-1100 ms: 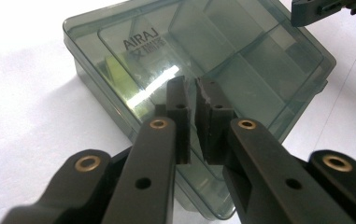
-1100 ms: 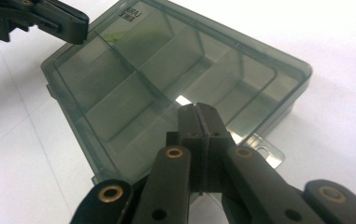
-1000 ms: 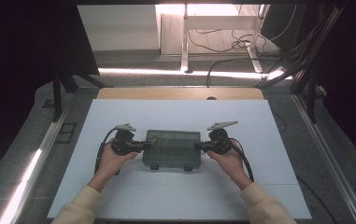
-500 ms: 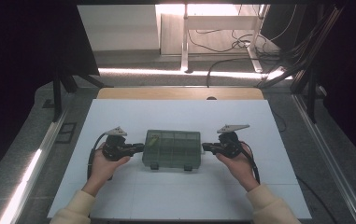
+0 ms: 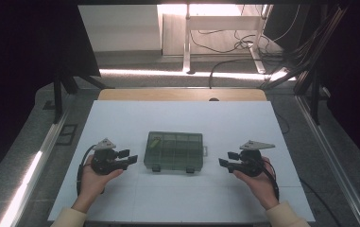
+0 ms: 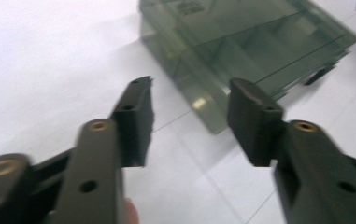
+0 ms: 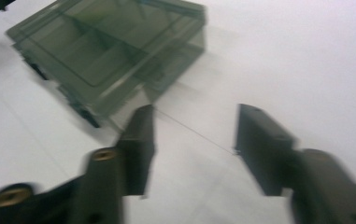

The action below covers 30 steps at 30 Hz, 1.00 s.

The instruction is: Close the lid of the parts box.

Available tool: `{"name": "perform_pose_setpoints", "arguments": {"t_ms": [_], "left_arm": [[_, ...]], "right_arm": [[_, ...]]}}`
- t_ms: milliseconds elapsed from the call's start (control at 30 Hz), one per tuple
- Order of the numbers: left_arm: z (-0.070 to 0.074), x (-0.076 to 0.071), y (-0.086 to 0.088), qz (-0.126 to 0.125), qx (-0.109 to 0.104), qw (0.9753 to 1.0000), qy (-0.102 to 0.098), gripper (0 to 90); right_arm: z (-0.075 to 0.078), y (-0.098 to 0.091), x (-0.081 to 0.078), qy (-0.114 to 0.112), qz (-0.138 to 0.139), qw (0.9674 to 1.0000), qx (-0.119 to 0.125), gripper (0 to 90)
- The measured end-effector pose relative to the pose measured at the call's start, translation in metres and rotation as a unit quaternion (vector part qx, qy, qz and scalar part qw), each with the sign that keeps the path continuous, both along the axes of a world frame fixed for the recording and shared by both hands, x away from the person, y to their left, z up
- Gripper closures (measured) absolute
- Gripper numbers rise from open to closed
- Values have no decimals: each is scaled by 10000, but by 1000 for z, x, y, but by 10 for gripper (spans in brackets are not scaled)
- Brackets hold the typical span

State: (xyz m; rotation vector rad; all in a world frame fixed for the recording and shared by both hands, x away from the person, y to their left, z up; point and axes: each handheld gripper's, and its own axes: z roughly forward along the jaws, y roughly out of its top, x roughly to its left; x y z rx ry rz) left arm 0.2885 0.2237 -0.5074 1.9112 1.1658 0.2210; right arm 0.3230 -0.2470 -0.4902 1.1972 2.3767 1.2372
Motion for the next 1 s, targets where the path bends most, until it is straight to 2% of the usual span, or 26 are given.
{"name": "perform_pose_setpoints", "arguments": {"t_ms": [133, 300, 533, 1000], "left_arm": [[-3, -7, 3, 104, 14, 9999, -26, 341], [-9, -14, 6, 146, 132, 9998, -16, 251], [-16, -11, 0, 66, 293, 9995, 21, 236], [-18, -10, -1, 44, 346, 9994, 5, 236]], "right_arm": [[-3, -16, -4, -116, -132, 9998, 23, 334], [-12, -37, -10, -273, -282, 9992, -63, 258], [-20, -51, -14, -251, -327, 9990, -194, 232], [-24, -49, -10, -213, -344, 9988, -258, 227]]}}
